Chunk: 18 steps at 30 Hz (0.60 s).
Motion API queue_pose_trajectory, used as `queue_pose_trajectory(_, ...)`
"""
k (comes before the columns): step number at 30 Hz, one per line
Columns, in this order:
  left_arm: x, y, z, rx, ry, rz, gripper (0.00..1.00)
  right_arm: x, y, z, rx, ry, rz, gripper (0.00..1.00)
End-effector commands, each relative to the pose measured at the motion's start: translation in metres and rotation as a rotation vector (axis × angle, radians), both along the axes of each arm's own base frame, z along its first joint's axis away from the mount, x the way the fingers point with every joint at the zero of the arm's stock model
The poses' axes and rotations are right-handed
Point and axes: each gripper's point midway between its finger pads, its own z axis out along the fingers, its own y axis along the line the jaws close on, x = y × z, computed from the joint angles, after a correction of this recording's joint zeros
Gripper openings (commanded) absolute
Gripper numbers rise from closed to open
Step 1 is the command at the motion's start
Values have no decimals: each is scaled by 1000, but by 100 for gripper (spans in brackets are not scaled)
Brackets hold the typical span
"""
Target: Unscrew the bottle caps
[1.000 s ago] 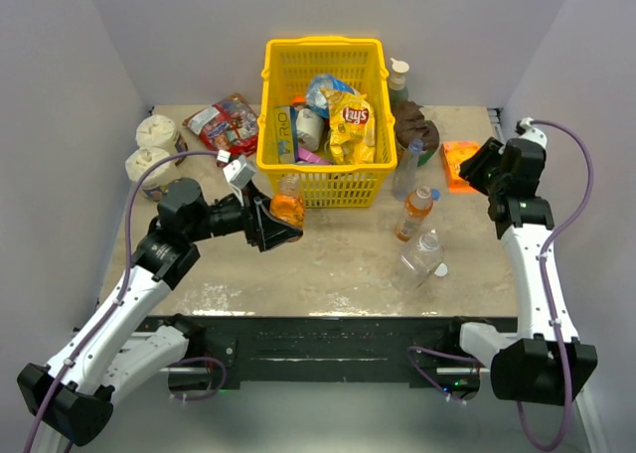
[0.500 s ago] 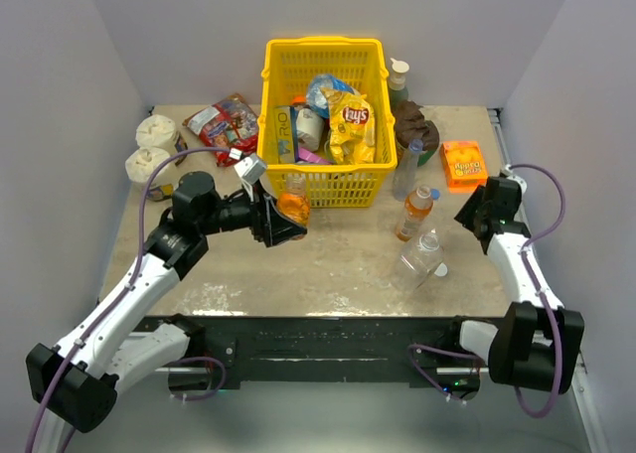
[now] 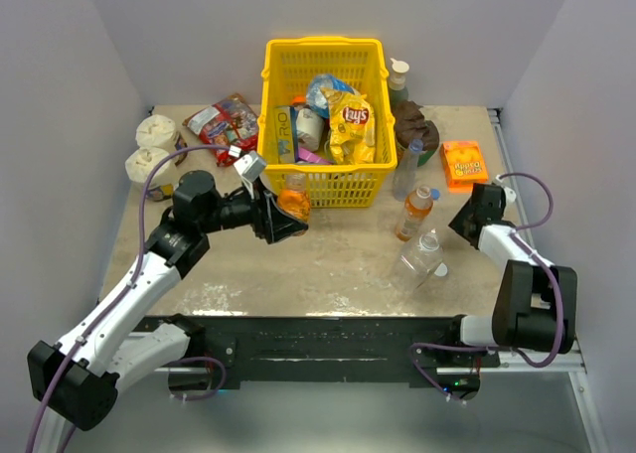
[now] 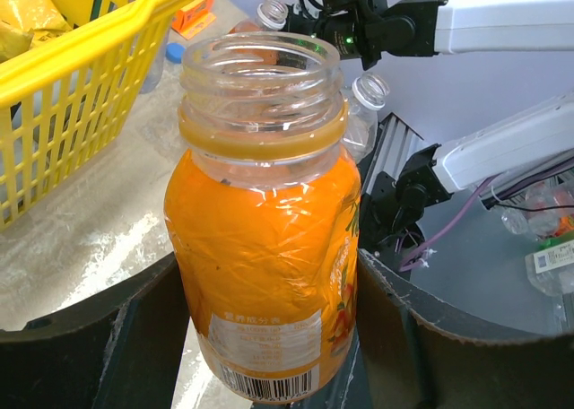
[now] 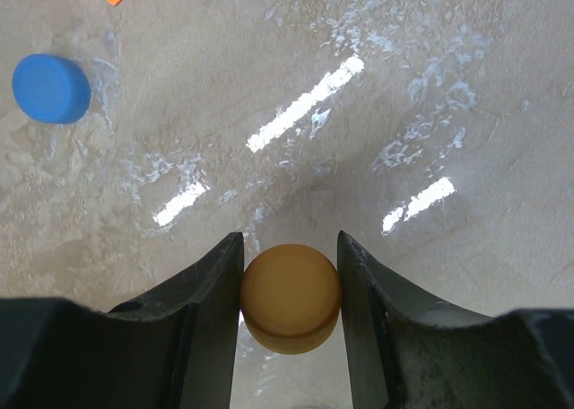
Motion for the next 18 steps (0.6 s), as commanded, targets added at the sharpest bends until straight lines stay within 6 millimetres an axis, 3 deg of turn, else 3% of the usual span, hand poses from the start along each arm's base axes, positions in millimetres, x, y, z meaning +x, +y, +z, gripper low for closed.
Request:
queue_pose_trajectory(1, 8, -1, 20, -31, -58, 16, 41, 21, -9, 15, -40, -80, -47, 20)
queue_pose_trajectory(10, 12, -1, 18, -26, -55, 31, 41, 33, -6, 3, -53, 9, -36, 28)
queue_pose_trajectory(18, 14, 2, 18, -13, -63, 50, 41, 36, -3, -4, -63, 49, -30, 48)
